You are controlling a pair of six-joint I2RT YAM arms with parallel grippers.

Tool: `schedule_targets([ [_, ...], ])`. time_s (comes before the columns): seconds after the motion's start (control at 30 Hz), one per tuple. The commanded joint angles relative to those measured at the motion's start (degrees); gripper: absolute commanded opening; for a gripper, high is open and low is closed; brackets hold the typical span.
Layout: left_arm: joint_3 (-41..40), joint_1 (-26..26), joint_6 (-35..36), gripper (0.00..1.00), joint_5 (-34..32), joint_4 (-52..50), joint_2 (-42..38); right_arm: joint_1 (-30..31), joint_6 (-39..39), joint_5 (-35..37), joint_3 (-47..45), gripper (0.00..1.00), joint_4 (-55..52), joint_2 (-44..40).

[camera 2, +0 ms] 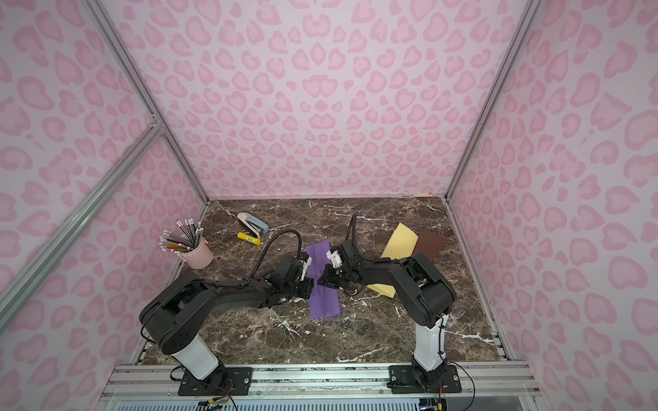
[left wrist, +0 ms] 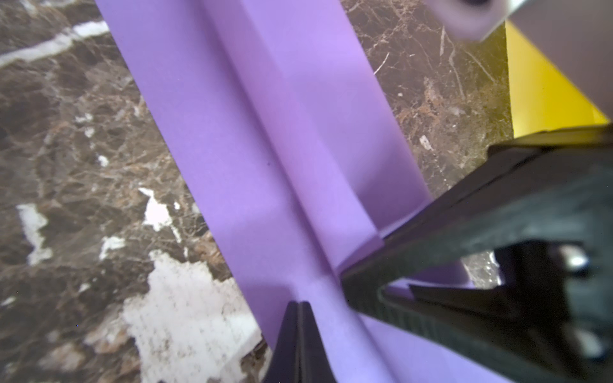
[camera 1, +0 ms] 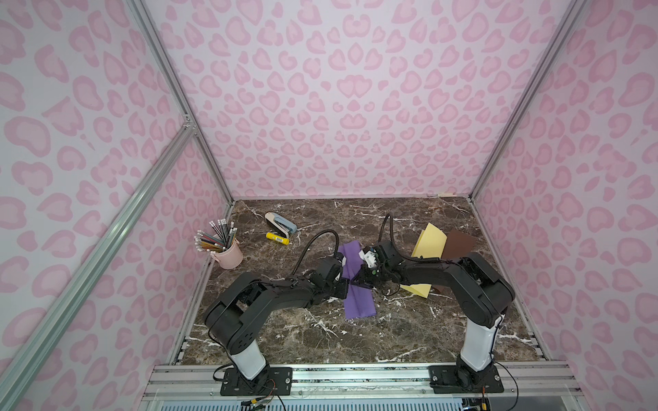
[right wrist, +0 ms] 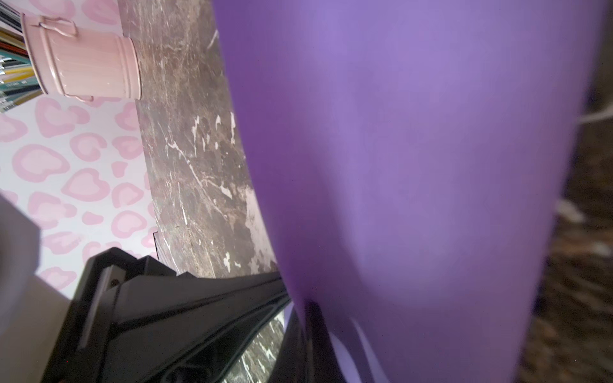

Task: Fold the rectangular paper in half along the long edge
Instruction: Fold the paper at the center of the board.

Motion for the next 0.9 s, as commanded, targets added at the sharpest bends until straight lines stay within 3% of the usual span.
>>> schedule_targets([
  [0.0,-0.1,-0.1,0.2,0.04,-0.6,-3.1,0.0,0.2,-0.1,-0.3,0.9,0.0,2.2,0.5],
  [0.77,-0.1,0.4,-1.5,0.04,-1.3,-3.3,-2.6,0.4,-1.1,0.6,1.9,0.0,1.7,4.1],
  [0.83,-0.6,1.9,-2.0,0.04,-0.1,-2.7,-5.8,0.5,-1.7,1.5,1.9,0.23,0.5,3.8],
  [0.87,-0.5,2.7,-2.0,0.04,0.4,-2.7,-7.2,0.6,-1.9,1.7,1.8,0.27,0.2,3.7],
])
